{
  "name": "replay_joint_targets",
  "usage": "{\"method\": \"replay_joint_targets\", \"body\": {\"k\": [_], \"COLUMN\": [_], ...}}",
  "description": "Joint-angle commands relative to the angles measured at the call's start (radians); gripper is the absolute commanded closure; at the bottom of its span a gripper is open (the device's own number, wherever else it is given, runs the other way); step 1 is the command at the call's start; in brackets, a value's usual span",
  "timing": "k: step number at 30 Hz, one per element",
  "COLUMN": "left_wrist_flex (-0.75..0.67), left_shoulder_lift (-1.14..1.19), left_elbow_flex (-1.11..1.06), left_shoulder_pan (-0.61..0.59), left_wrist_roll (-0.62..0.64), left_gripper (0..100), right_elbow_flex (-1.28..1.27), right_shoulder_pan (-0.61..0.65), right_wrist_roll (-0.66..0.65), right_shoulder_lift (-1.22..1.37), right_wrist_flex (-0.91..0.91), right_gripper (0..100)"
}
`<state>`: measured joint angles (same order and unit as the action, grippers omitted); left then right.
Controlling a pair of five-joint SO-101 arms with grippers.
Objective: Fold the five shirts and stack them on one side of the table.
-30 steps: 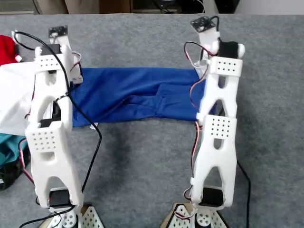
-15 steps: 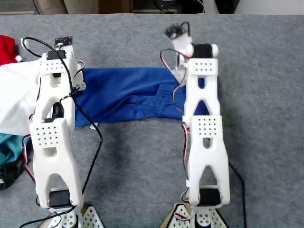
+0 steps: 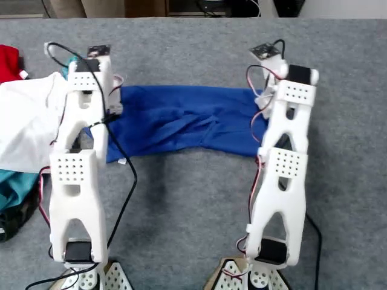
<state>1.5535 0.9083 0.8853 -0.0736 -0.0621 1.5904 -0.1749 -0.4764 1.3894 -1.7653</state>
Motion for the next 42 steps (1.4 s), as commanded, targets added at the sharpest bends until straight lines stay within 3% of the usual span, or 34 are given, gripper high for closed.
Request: {"method": "replay_joint_targets", "body": {"k": [1,8,16,22,26,33,37,42], "left_wrist_flex": [0.049,0.057,0.038,0.058,0.201,0.207,0.206,0.206], "left_shoulder_lift": [-0.015,-0.015,0.025,0.065,0.065,0.012,0.002,0.004], "left_elbow_flex": [0.16,0.282,0.25,0.256,0.359,0.299,0.196,0.186], "left_shoulder_pan": [0.023,-0.005,-0.011,-0.098,-0.16,-0.249,-0.224,-0.172], "left_wrist_roll": [-0.002,-0.021,-0.051,-0.055,-0.057,-0.071,-0.063,0.057], "left_gripper": [97,97,97,97,88,83,82,72], "right_elbow_flex": [0.024,0.035,0.025,0.024,0.024,-0.179,-0.346,-0.383], "right_shoulder_pan": [-0.061,-0.015,0.107,0.153,0.148,0.294,0.381,0.361], "right_wrist_roll": [-0.064,-0.091,-0.084,-0.083,-0.091,-0.152,-0.146,-0.109], "right_shoulder_lift": [0.001,-0.018,-0.117,-0.242,-0.351,-0.613,-0.73,-0.728], "right_wrist_flex": [-0.017,-0.017,-0.021,-0.023,-0.023,-0.021,-0.015,-0.015], "right_gripper": [94.0,93.7,93.8,93.9,93.6,86.3,83.9,83.9]}}
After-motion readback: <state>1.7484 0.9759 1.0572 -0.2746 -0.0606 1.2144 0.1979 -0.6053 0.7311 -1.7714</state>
